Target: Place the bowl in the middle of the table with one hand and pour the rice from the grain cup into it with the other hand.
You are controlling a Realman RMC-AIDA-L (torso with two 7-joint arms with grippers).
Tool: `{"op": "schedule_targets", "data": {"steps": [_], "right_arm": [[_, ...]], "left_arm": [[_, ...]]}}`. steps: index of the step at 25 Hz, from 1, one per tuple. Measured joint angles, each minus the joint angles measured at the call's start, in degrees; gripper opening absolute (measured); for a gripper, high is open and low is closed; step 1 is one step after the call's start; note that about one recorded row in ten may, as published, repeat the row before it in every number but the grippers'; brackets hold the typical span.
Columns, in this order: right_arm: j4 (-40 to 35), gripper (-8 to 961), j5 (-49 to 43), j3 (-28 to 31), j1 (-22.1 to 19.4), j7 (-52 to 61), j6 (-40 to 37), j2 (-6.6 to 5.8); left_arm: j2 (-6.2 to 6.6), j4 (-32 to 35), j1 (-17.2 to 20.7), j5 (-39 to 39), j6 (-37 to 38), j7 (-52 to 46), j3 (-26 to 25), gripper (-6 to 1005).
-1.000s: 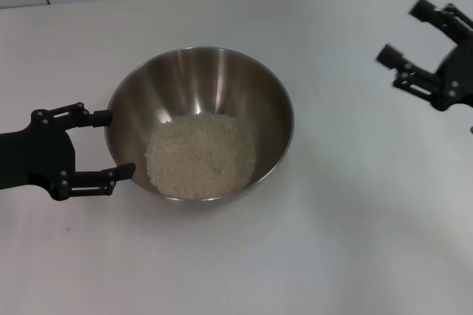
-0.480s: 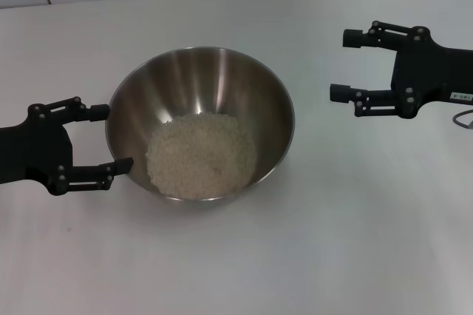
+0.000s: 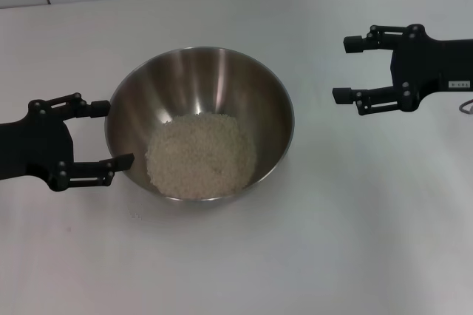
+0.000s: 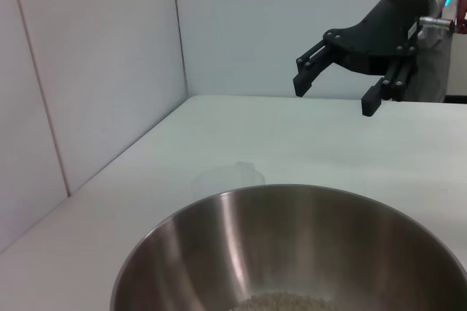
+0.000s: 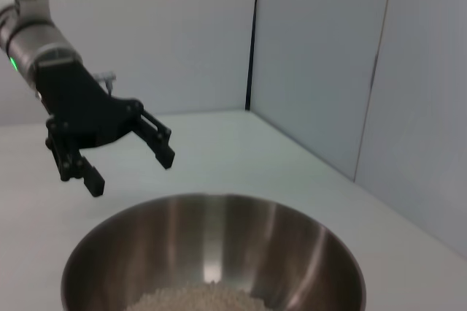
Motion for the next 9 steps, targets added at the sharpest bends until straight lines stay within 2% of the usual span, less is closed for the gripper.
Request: {"op": "schedule_targets", "data": {"steps": [9], "right_arm": [[-3.8,832,0.2,-4.6,0.3,3.4,1.1,0.16]], "left_arm": [[-0.08,0.1,-0.2,0.3,0.0,-0.7,0.1,866]]}}
